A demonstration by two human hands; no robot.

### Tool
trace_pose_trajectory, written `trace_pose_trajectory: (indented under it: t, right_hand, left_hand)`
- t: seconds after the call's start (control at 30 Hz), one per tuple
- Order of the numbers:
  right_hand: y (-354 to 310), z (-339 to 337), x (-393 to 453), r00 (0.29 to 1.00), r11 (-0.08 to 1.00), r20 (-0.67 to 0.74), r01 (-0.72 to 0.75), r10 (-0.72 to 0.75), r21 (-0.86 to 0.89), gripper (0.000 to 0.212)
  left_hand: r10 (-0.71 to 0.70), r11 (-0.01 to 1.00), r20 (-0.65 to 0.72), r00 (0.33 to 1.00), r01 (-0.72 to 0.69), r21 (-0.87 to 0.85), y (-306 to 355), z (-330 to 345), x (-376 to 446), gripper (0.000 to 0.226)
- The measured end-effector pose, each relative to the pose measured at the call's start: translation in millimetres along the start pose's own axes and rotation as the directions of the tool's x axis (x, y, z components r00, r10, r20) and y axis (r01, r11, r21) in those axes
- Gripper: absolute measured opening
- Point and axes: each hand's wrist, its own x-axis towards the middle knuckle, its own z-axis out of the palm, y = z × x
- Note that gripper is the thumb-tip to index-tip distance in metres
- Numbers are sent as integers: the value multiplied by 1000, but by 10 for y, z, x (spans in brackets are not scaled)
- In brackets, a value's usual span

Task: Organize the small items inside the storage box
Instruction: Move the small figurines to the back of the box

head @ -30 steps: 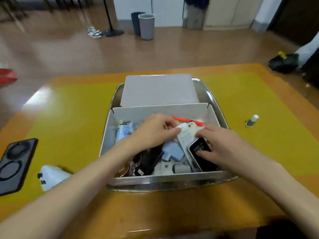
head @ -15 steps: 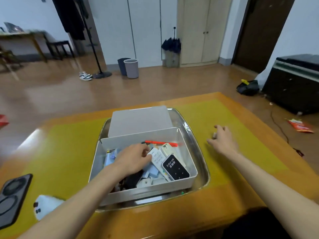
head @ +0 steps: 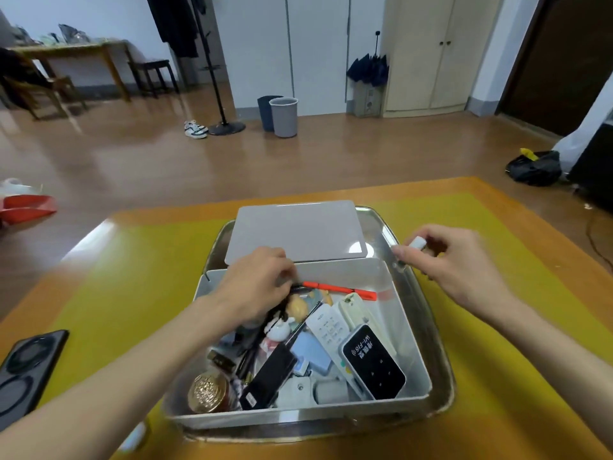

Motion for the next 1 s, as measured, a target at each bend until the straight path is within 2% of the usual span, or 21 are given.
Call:
trace_pose_trajectory:
  t: [0.1, 0.23, 0.3, 0.37, 0.43, 0.57, 0.7, 0.77, 0.9, 1.0]
  right_hand:
    - [-264, 355, 132, 987, 997, 137, 82, -79, -15, 16]
    - [-279, 773, 300, 931, 936, 363, 148, -24, -319, 6]
    - [-207, 876, 339, 897, 884, 442, 199, 10, -424, 9]
    - [-132, 938, 328, 856, 824, 513, 246, 63, -511, 23]
    - [-83, 983, 289, 839, 774, 537, 278, 93, -569, 29]
    - [-83, 1027, 276, 826, 737, 546, 283, 138, -614, 24]
    - [-218, 935, 311, 697, 697, 675, 359, 242, -621, 20]
    - [-276, 870, 272, 656, 665, 694, 380, 297, -643, 16]
    - [-255, 809, 150, 659, 611, 679, 402, 324, -682, 21]
    - [-216, 799, 122, 704, 611, 658, 404, 267, -681, 22]
  left_hand:
    - [0, 1000, -7, 1000, 0, 21, -152, -18, -139, 16]
    - [9, 1000, 87, 996, -8, -11, -355, 45, -338, 29]
    - [13, 999, 76, 997, -10, -38, -433, 81, -407, 31]
    - [23, 998, 71, 997, -19, -56, -489, 123, -455, 31]
    - [38, 998, 81, 996, -33, -60, -511, 163, -480, 29]
    - [47, 997, 107, 993, -40, -67, -513, 216, -476, 27]
    - [54, 997, 130, 990, -46, -64, -503, 216, -463, 30]
    - [54, 996, 133, 990, -45, -73, -507, 215, -467, 31]
    - [56, 996, 124, 991, -46, -78, -479, 213, -480, 31]
    - [59, 995, 118, 991, -49, -84, -446, 200, -521, 31]
